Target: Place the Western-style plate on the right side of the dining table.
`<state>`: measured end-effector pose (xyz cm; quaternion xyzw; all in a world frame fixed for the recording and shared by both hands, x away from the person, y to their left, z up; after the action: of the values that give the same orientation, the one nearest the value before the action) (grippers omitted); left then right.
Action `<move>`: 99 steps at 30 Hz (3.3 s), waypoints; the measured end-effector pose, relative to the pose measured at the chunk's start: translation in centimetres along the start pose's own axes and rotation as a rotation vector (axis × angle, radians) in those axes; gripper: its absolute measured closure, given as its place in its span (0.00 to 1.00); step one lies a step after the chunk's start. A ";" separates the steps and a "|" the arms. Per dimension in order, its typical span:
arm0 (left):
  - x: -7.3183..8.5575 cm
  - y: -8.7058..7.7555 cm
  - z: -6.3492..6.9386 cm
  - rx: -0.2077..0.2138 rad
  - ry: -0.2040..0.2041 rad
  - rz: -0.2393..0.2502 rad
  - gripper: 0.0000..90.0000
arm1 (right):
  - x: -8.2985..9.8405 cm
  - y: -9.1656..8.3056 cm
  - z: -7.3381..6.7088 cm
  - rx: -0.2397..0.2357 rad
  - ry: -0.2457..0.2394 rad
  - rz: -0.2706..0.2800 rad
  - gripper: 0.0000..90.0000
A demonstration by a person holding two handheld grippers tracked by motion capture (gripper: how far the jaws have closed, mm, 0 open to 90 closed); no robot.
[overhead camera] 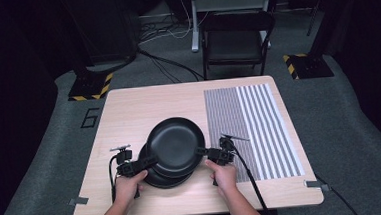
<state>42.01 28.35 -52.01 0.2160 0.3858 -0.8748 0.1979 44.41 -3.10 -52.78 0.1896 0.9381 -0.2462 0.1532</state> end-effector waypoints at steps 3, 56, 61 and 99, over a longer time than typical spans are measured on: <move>-0.1 -0.5 0.4 -0.003 0.008 0.022 0.78 | 0.0 0.0 -0.1 -0.013 0.021 -0.009 0.90; -4.9 -0.1 8.6 0.064 0.119 0.077 0.79 | -4.3 -7.6 -3.3 -0.001 -0.021 0.057 0.87; -5.1 0.6 9.5 0.075 0.129 0.068 0.79 | -4.5 -8.6 -2.9 0.005 -0.012 0.066 0.87; -5.3 7.6 15.7 0.149 0.162 -0.015 0.79 | -5.3 -16.6 0.8 0.087 0.034 0.168 0.87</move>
<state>46.79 12.66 -44.11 0.2973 0.3360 -0.8822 0.1427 42.07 -18.39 -44.75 0.2783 0.9097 -0.2698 0.1490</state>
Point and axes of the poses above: each handheld gripper's, and its own axes: y roughly forward along the jaws, x roughly out of its underside, z roughly to its right, the point moved 2 cm from there along y, roughly forward along the jaws, and after that the axes turned 3 degrees about -z, right-handed, at the moved point
